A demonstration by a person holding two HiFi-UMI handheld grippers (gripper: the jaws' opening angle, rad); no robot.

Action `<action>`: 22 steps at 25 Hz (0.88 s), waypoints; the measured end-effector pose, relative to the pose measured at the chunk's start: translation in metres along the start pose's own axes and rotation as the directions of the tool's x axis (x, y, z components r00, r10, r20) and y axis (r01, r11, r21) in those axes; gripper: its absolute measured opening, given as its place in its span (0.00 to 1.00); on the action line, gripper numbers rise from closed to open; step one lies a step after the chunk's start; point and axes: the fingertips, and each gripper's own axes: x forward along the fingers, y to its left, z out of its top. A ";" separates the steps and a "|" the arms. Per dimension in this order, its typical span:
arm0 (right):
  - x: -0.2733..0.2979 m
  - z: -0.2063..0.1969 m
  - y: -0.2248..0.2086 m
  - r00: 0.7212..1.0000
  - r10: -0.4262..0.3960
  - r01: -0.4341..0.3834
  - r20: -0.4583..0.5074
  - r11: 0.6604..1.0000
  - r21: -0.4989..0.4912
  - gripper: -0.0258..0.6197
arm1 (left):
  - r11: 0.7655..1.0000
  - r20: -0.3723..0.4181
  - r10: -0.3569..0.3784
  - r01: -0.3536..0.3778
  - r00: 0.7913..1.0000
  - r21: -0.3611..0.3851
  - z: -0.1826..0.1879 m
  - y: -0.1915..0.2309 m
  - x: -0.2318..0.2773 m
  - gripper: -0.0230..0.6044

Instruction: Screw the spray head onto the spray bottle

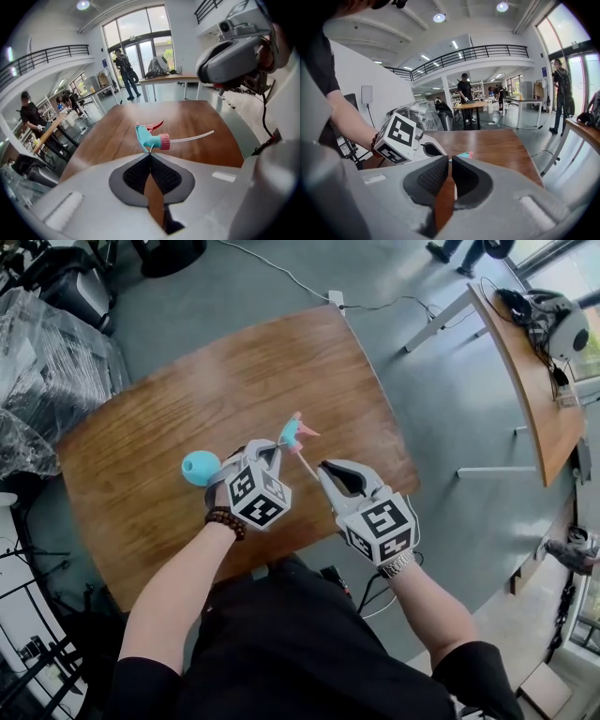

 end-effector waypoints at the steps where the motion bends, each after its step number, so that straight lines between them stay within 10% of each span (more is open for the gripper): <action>1: -0.003 0.002 0.001 1.000 -0.002 0.002 -0.002 1.000 -0.015 0.06 | 1.000 0.009 0.001 -0.001 1.000 0.025 0.002 -0.003 -0.005 0.07; 12: -0.025 0.031 0.034 0.995 0.063 -0.080 -0.079 0.966 -0.244 0.14 | 0.955 0.140 0.014 -0.055 0.990 0.293 0.018 -0.026 -0.077 0.07; 22: -0.045 0.083 0.083 0.962 0.194 -0.266 -0.192 0.825 -0.498 0.20 | 0.839 0.284 0.066 -0.208 0.956 0.503 0.016 -0.023 -0.147 0.07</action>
